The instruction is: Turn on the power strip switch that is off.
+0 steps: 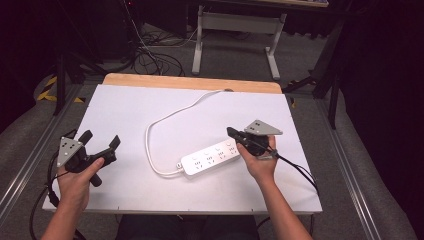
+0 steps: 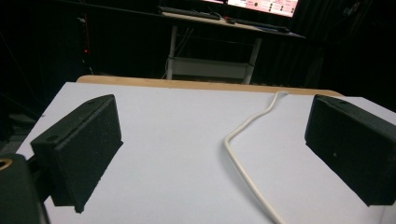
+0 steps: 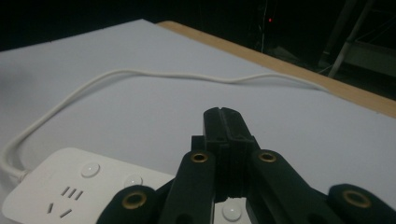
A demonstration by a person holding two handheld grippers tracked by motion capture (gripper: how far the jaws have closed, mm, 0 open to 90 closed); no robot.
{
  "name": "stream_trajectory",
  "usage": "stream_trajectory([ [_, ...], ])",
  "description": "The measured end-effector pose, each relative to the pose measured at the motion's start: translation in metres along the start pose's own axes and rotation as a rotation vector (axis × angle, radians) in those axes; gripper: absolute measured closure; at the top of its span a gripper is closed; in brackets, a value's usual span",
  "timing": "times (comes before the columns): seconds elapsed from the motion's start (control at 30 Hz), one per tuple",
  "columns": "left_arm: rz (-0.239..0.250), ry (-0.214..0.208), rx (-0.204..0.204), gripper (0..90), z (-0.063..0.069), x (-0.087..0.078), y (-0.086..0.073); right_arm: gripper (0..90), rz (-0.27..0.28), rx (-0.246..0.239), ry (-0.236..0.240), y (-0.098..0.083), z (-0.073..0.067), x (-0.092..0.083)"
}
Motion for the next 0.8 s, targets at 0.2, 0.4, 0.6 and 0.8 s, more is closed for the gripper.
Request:
stream_trajectory([
  [0.2,0.003,-0.001,-0.001,4.5,0.0,0.0,0.0,90.0,0.129,0.038,-0.003,0.003,0.014,-0.028],
  [0.4,0.004,-0.001,-0.006,4.6,-0.001,-0.001,0.0,90.0,0.222,0.074,-0.018,-0.001,0.028,-0.049],
  [0.6,0.005,-0.001,-0.004,4.7,0.0,-0.001,0.0,90.0,0.274,0.127,-0.012,-0.004,0.037,-0.061],
  [0.8,0.003,0.0,-0.006,4.8,-0.001,-0.001,0.0,89.5,0.331,0.151,-0.019,-0.015,0.042,-0.079],
])
Point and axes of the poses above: each handheld gripper's, and its own axes: x roughly forward along the jaws, y roughly out of its top, z roughly to its right, the point moved 4 cm from there along x, roughly forward along the jaws, and after that the axes turned 11 degrees about -z, right-handed, at the moved point
